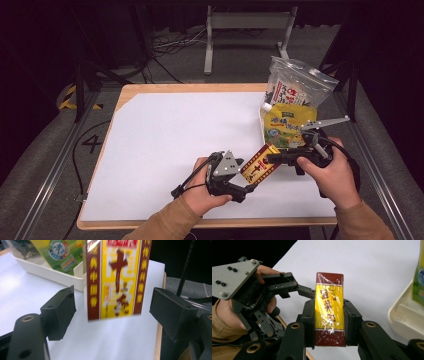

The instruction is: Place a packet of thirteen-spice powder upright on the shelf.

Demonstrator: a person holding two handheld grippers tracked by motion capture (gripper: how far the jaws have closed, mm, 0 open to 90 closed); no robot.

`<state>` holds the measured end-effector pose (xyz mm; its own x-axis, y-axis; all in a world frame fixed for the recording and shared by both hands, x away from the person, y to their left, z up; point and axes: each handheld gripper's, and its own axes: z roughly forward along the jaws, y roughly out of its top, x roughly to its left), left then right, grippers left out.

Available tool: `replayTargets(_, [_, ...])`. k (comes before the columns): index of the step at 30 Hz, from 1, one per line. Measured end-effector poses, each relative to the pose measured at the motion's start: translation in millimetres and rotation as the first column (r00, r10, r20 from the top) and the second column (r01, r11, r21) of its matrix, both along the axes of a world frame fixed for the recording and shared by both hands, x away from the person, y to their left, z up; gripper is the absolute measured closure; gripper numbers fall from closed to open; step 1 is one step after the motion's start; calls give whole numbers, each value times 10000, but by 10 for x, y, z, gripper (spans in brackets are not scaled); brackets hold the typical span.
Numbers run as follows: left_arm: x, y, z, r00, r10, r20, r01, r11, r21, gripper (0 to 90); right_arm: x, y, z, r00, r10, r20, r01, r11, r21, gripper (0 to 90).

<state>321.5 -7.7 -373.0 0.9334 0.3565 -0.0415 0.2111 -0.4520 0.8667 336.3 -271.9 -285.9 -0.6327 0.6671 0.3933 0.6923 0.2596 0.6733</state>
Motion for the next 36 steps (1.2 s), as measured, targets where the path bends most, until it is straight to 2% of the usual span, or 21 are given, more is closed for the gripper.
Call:
replayTargets(6, [30, 211, 38, 9982, 481, -352, -473, 9986, 241, 203, 51, 12, 178, 9970, 369, 674, -319, 9968, -732, 688])
replayTargets(8, [38, 268, 51, 9976, 556, -402, -546, 9982, 256, 203, 60, 10, 195, 9962, 420, 762, -358, 9962, -798, 688])
replayTargets(14, [63, 537, 88, 9920, 1113, -599, -1082, 9927, 523, 194, 143, -15, 379, 9869, 915, 1328, -707, 9856, -1534, 687])
replayTargets(18, [87, 698, 99, 9856, 1424, -909, -1355, 9877, 779, 181, 220, -46, 500, 9775, 1456, 1523, -1143, 9737, -1973, 687])
replayTargets(22, [107, 791, 97, 9807, 1708, -956, -1629, 9830, 847, 172, 284, -48, 563, 9694, 1766, 1703, -1306, 9591, -2511, 687])
replayTargets(23, [111, 825, 95, 9789, 1787, -993, -1702, 9814, 883, 172, 284, -48, 563, 9694, 1766, 1703, -1306, 9591, -2511, 687])
replayTargets(24, [115, 869, 96, 9760, 1936, -996, -1851, 9787, 884, 168, 322, -51, 580, 9656, 1902, 1774, -1379, 9528, -2704, 687])
replayTargets(26, [125, 924, 100, 9727, 2066, -1058, -1978, 9763, 883, 164, 351, -58, 589, 9630, 2019, 1783, -1461, 9477, -2839, 688])
replayTargets(27, [125, 924, 100, 9727, 2066, -1058, -1978, 9763, 883, 157, 351, -58, 589, 9630, 2019, 1783, -1461, 9477, -2839, 688])
replayTargets(29, [137, 973, 97, 9745, 1975, -1067, -1866, 9769, 1038, 136, 382, -70, 597, 9593, 2139, 1843, -1515, 9407, -3035, 688])
replayTargets(30, [142, 1001, 99, 9726, 2031, -1130, -1904, 9751, 1136, 132, 392, -75, 602, 9580, 2186, 1857, -1533, 9375, -3125, 688])
replayTargets(33, [158, 1067, 106, 9682, 2213, -1166, -2093, 9720, 1069, 129, 426, -102, 624, 9503, 2428, 1950, -1670, 9259, -3389, 688])
replayTargets(36, [161, 1095, 113, 9671, 2267, -1156, -2152, 9710, 1038, 128, 454, -124, 644, 9443, 2591, 2026, -1752, 9175, -3570, 688])
